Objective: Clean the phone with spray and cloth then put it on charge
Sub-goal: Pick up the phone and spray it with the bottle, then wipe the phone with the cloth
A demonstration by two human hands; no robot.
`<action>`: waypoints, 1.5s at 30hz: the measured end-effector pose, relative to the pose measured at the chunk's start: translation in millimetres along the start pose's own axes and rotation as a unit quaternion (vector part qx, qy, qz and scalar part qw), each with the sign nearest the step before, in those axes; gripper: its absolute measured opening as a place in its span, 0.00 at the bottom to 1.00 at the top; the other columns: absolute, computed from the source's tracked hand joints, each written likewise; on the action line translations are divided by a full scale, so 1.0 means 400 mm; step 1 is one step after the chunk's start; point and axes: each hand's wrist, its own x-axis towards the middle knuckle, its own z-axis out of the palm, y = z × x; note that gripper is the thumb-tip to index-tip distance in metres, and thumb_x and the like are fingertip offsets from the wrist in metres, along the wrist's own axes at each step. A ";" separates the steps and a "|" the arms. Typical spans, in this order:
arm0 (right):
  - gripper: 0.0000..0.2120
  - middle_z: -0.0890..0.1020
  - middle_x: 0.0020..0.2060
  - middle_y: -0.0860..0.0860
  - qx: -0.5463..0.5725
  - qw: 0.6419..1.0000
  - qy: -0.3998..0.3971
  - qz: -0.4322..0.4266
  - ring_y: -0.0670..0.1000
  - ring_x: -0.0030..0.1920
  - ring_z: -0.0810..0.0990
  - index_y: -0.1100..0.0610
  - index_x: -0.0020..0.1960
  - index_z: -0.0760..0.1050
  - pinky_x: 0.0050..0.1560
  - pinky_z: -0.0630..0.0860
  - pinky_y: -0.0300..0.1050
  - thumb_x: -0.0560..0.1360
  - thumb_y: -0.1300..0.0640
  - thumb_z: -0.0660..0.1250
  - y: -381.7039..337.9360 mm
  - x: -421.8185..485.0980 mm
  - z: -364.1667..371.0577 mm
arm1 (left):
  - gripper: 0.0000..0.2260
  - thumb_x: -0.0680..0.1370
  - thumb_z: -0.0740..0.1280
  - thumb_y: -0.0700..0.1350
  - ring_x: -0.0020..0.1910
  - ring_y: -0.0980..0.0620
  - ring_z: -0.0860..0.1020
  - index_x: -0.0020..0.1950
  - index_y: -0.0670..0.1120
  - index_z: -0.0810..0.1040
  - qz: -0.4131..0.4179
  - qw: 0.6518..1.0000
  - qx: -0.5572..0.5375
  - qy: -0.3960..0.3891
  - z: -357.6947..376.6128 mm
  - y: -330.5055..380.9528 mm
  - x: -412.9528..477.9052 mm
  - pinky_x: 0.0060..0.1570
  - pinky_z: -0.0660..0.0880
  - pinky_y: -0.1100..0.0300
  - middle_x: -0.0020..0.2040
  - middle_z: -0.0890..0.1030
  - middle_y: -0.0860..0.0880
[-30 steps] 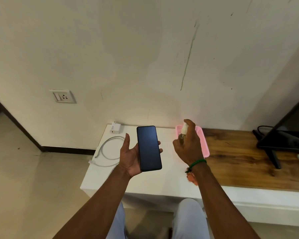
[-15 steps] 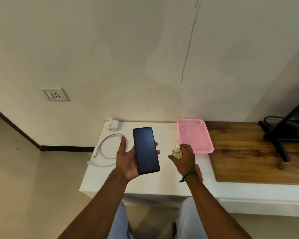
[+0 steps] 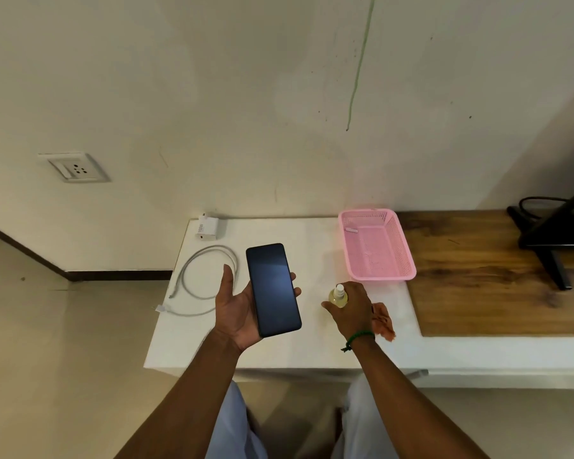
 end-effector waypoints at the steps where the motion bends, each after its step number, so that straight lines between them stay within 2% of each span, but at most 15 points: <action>1: 0.21 0.78 0.47 0.55 0.000 1.000 0.000 0.004 0.50 0.45 0.74 0.59 0.50 0.74 0.47 0.70 0.41 0.62 0.56 0.79 0.007 -0.001 0.005 | 0.42 0.69 0.57 0.75 0.66 0.37 0.71 0.74 0.48 0.67 -0.001 1.000 0.001 0.004 -0.002 -0.001 0.002 0.68 0.62 0.39 0.70 0.71 0.41; 6: 0.22 0.79 0.47 0.55 -0.005 1.000 0.002 0.013 0.50 0.45 0.75 0.58 0.50 0.74 0.47 0.73 0.43 0.62 0.55 0.79 0.028 0.000 0.014 | 0.43 0.68 0.59 0.74 0.66 0.37 0.70 0.74 0.48 0.66 -0.003 1.000 -0.001 0.011 -0.002 -0.006 0.008 0.68 0.62 0.39 0.71 0.68 0.41; 15: 0.23 0.79 0.48 0.56 0.008 1.000 0.013 0.015 0.50 0.46 0.74 0.60 0.52 0.74 0.48 0.72 0.42 0.62 0.56 0.79 0.020 -0.003 0.009 | 0.43 0.68 0.59 0.74 0.67 0.37 0.70 0.74 0.48 0.66 -0.008 1.000 0.002 0.019 -0.001 -0.004 0.011 0.68 0.62 0.39 0.72 0.67 0.41; 19: 0.24 0.79 0.50 0.56 0.006 1.000 0.011 0.017 0.49 0.47 0.74 0.60 0.53 0.74 0.52 0.77 0.49 0.62 0.55 0.79 0.009 -0.009 0.002 | 0.43 0.68 0.59 0.74 0.66 0.37 0.71 0.74 0.48 0.66 -0.008 1.000 0.003 0.022 0.003 -0.003 0.009 0.67 0.63 0.39 0.71 0.68 0.41; 21: 0.28 0.78 0.53 0.56 -0.002 1.000 -0.006 0.015 0.50 0.49 0.74 0.60 0.56 0.73 0.55 0.76 0.49 0.61 0.54 0.80 0.001 -0.014 -0.009 | 0.43 0.68 0.59 0.75 0.66 0.37 0.71 0.74 0.48 0.66 -0.007 1.000 0.006 0.021 0.003 -0.003 0.008 0.67 0.63 0.39 0.71 0.69 0.41; 25: 0.42 0.72 0.63 0.56 -0.021 0.999 -0.041 -0.006 0.55 0.62 0.72 0.59 0.67 0.67 0.61 0.71 0.50 0.58 0.47 0.80 -0.012 -0.033 -0.053 | 0.43 0.68 0.59 0.75 0.67 0.37 0.70 0.75 0.48 0.65 -0.003 1.000 0.010 0.019 0.008 -0.002 0.007 0.68 0.63 0.39 0.71 0.70 0.41; 28: 0.46 0.72 0.64 0.53 -0.036 0.998 -0.017 -0.041 0.52 0.61 0.71 0.57 0.68 0.66 0.59 0.72 0.48 0.57 0.40 0.78 -0.005 -0.050 -0.116 | 0.43 0.69 0.57 0.75 0.68 0.37 0.70 0.74 0.48 0.66 0.000 1.000 0.011 0.023 0.016 -0.001 0.004 0.67 0.64 0.39 0.72 0.68 0.41; 30: 0.41 0.73 0.59 0.54 -0.010 0.999 0.026 -0.043 0.50 0.56 0.73 0.61 0.64 0.71 0.52 0.75 0.44 0.58 0.44 0.79 0.015 -0.053 -0.166 | 0.43 0.69 0.56 0.75 0.68 0.37 0.69 0.74 0.49 0.66 0.004 1.000 0.012 0.028 0.023 -0.002 0.001 0.67 0.63 0.39 0.73 0.67 0.42; 32: 0.28 0.77 0.54 0.56 -0.013 0.996 0.086 -0.014 0.52 0.50 0.76 0.63 0.57 0.76 0.45 0.75 0.43 0.62 0.51 0.79 0.039 -0.048 -0.212 | 0.43 0.69 0.56 0.75 0.67 0.37 0.70 0.74 0.49 0.66 0.004 1.000 0.011 0.028 0.028 -0.003 -0.002 0.68 0.63 0.39 0.73 0.67 0.42; 33: 0.22 0.78 0.52 0.57 -0.022 0.995 0.098 0.013 0.53 0.46 0.78 0.63 0.54 0.77 0.42 0.74 0.43 0.64 0.54 0.77 0.048 -0.045 -0.233 | 0.43 0.69 0.57 0.75 0.67 0.37 0.70 0.74 0.49 0.66 0.004 1.000 0.010 0.028 0.031 -0.005 -0.005 0.68 0.62 0.40 0.72 0.68 0.42; 35: 0.15 0.80 0.50 0.59 -0.045 0.994 0.073 0.065 0.53 0.41 0.78 0.63 0.51 0.78 0.41 0.74 0.45 0.68 0.57 0.73 0.087 -0.029 -0.243 | 0.42 0.69 0.57 0.75 0.67 0.37 0.70 0.74 0.49 0.66 0.003 1.000 0.010 0.023 0.030 -0.004 -0.003 0.69 0.61 0.39 0.71 0.69 0.41; 37: 0.15 0.80 0.49 0.59 -0.074 0.993 0.034 0.091 0.55 0.44 0.78 0.63 0.53 0.78 0.44 0.75 0.47 0.70 0.55 0.71 0.108 -0.025 -0.238 | 0.42 0.69 0.57 0.75 0.68 0.37 0.70 0.74 0.49 0.67 -0.003 1.000 0.012 0.017 0.032 -0.009 -0.005 0.70 0.59 0.39 0.71 0.70 0.41; 40: 0.18 0.78 0.52 0.60 -0.142 0.984 -0.026 0.106 0.59 0.53 0.77 0.63 0.56 0.77 0.52 0.74 0.50 0.73 0.51 0.68 0.109 -0.021 -0.220 | 0.42 0.69 0.57 0.75 0.68 0.37 0.69 0.74 0.49 0.67 -0.010 1.000 0.012 0.008 0.041 -0.016 -0.007 0.70 0.57 0.39 0.71 0.70 0.41; 43: 0.13 0.78 0.48 0.57 -0.165 0.977 -0.074 0.110 0.56 0.47 0.77 0.58 0.46 0.77 0.45 0.73 0.46 0.73 0.48 0.65 0.089 -0.020 -0.202 | 0.42 0.70 0.56 0.75 0.68 0.37 0.69 0.74 0.49 0.66 -0.013 1.000 0.014 0.004 0.048 -0.016 -0.008 0.70 0.57 0.39 0.71 0.70 0.41; 45: 0.14 0.79 0.44 0.56 -0.184 0.973 -0.086 0.106 0.55 0.44 0.77 0.54 0.40 0.76 0.44 0.74 0.47 0.75 0.45 0.61 0.097 -0.012 -0.185 | 0.42 0.69 0.56 0.75 0.67 0.37 0.70 0.74 0.49 0.66 -0.014 1.000 0.017 0.003 0.049 -0.017 -0.010 0.70 0.58 0.39 0.71 0.69 0.41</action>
